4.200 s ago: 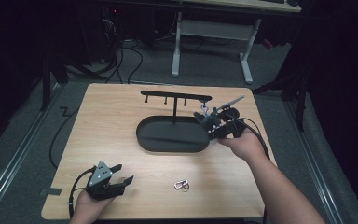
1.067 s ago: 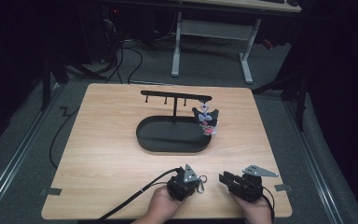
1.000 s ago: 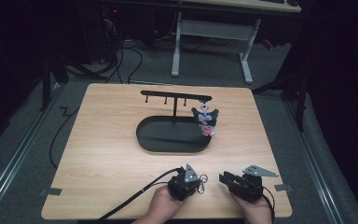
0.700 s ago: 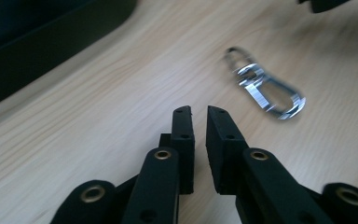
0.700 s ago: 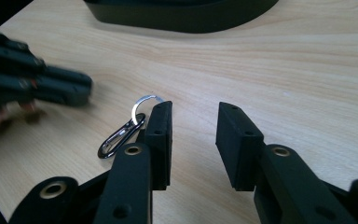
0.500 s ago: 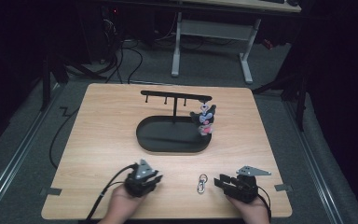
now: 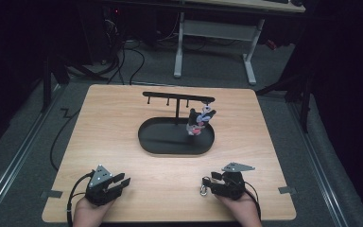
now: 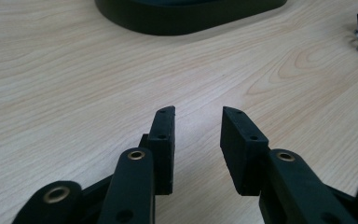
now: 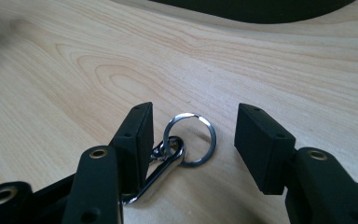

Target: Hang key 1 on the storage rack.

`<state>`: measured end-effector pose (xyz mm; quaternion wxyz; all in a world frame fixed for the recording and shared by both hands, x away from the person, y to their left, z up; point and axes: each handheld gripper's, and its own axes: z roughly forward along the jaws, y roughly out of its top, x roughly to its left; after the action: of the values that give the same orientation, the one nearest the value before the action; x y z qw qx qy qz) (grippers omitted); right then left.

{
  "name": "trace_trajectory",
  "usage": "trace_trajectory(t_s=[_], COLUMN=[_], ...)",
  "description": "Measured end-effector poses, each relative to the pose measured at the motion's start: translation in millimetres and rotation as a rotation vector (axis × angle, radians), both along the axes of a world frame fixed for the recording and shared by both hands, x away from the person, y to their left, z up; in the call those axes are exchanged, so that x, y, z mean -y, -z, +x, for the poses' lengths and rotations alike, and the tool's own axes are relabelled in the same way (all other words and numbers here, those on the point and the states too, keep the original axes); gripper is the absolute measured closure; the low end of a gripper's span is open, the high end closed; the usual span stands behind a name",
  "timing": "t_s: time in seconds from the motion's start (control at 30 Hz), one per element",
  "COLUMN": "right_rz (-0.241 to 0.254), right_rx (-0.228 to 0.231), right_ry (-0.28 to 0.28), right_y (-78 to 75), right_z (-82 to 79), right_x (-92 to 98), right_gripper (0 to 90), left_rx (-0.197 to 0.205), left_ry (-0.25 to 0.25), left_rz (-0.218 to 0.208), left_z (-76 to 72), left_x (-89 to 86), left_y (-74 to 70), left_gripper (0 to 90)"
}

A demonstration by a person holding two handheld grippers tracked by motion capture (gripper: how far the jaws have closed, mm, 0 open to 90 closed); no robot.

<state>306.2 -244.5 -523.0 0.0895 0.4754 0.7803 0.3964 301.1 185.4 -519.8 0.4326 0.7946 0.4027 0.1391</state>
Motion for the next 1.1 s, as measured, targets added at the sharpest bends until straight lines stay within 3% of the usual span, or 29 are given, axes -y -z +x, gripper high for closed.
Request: trace_trajectory(t_s=[0.23,0.37,0.53,0.73,0.77,0.83,1.0,1.1], right_rz=[-0.026,-0.03,-0.083,-0.113,-0.116,-0.111,-0.107,-0.093], right_rx=[-0.005,-0.006,0.002,0.015,0.025,0.04,0.028,0.025], right_ry=[-0.011,-0.034,-0.074,-0.085,-0.083,-0.069,-0.059,-0.065], right_y=[2.8,2.8,0.5,-1.6,-2.7,-4.7,-4.5,-4.3], right_z=[4.1,2.2,-2.2,-5.1,-5.6,-5.7,-5.0,-5.0], right_x=[-2.9,-5.5,-13.9,-19.9,-19.1,-16.8,-11.0,-10.0], right_gripper=[50.4,57.1,61.2,61.8,71.3,72.8,81.3,79.6], left_rx=[0.008,0.007,0.006,0.008,0.008,0.006,0.004,0.004], left_ry=[-0.025,-0.024,-0.018,-0.024,-0.024,-0.026,-0.02,-0.018], left_rz=[-0.009,-0.006,-0.001,0.0,0.0,-0.002,0.001,0.002], left_z=[-2.3,-4.7,-6.6,-7.1,-6.9,-6.5,-5.9,-5.9], left_x=[-12.9,-14.0,-13.5,-14.6,-14.7,-14.6,-13.1,-12.8], left_y=[-1.1,-0.7,0.2,0.6,0.8,1.4,2.1,2.2], left_gripper=[66.0,65.8,65.6,65.5,65.5,65.5,65.5,65.5])
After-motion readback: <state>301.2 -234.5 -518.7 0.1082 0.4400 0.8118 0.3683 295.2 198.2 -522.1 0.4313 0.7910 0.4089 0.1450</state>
